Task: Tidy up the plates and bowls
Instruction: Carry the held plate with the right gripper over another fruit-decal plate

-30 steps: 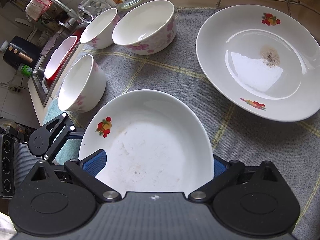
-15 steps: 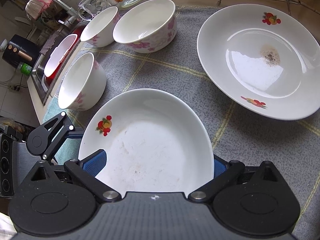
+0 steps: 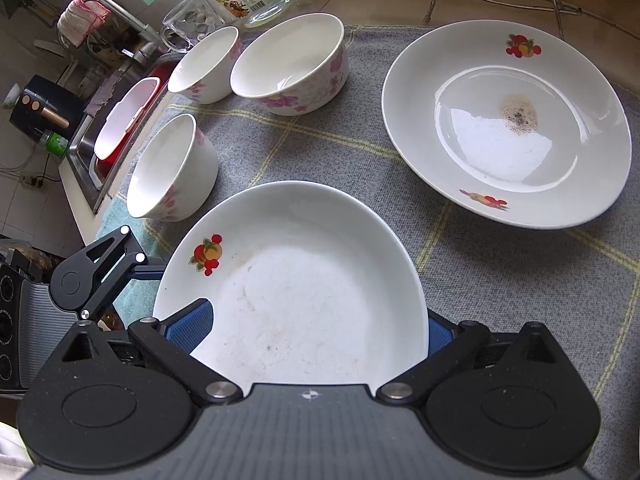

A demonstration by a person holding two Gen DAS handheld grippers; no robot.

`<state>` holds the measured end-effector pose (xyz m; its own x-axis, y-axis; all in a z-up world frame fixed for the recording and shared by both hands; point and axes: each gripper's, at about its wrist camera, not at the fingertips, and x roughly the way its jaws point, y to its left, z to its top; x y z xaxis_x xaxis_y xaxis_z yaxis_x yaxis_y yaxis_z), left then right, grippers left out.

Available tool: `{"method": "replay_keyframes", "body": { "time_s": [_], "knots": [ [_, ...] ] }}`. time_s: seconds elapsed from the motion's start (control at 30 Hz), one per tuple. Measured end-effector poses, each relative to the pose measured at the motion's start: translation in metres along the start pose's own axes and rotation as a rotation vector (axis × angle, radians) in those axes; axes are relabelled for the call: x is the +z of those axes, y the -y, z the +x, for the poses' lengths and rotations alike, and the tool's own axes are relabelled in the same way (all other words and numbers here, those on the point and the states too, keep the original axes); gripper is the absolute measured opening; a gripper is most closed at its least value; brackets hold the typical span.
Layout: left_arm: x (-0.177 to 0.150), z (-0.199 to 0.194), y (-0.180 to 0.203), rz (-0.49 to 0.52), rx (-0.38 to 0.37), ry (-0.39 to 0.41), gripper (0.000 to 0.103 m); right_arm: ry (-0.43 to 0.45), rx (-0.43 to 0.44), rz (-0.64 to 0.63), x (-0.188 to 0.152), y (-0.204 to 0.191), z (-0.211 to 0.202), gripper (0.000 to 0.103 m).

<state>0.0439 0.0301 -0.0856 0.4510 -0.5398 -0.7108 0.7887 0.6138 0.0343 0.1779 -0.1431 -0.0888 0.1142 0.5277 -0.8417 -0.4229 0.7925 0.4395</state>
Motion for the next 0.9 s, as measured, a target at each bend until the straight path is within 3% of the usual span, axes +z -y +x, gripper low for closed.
{"method": "replay_keyframes", "body": {
  "time_s": [0.9],
  "knots": [
    [0.078,0.041,0.05,0.081,-0.023,0.016,0.101,0.114,-0.016,0.04,-0.039,0.065,-0.08,0.103]
  ]
}}
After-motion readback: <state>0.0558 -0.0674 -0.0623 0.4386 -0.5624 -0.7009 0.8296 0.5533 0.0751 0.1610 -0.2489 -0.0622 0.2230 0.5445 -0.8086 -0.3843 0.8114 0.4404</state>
